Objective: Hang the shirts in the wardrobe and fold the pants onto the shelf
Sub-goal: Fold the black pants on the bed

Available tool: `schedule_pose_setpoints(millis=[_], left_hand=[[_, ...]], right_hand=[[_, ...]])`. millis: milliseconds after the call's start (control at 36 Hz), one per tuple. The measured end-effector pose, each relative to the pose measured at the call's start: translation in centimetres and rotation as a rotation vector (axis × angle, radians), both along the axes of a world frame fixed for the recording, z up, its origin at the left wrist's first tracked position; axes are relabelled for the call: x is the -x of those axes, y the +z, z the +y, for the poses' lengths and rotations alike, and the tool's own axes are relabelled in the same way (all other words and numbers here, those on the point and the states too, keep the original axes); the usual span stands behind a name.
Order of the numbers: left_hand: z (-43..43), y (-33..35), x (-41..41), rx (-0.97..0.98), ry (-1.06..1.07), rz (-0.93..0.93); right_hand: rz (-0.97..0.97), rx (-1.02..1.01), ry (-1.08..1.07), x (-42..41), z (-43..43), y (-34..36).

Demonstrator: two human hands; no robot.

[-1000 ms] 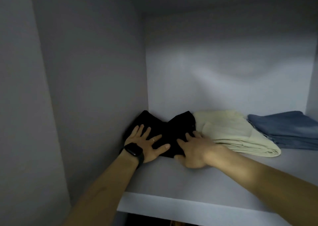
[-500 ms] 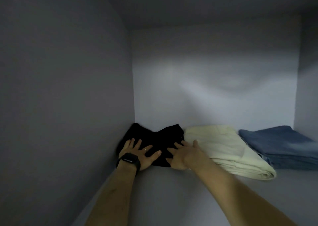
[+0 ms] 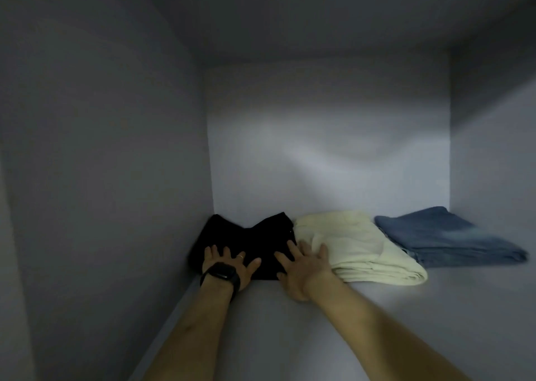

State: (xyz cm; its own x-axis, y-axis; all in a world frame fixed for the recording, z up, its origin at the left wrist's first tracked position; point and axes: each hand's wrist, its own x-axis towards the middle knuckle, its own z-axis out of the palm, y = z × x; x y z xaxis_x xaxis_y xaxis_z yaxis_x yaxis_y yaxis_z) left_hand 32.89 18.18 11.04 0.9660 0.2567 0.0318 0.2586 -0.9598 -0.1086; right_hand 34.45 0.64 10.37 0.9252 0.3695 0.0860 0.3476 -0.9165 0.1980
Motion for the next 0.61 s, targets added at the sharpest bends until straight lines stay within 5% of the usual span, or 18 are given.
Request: schedule_pose_setpoints(millis=[139, 333, 611], left_hand=[[-2.2, 0.6, 2.7, 0.067, -0.113, -0.064], [-6.8, 0.3, 7.7, 0.303, -0.321, -0.247], [-20.9, -3.4, 19.0, 0.458, -0.679, -0.434]], right_hand=[[-0.008, -0.130, 0.089, 3.7, -4.1, 0.6], [-0.004, -0.600, 0.179, 11.2, -12.7, 0.0], [-0.294, -0.875, 0.024, 29.5, -26.8, -4.8]])
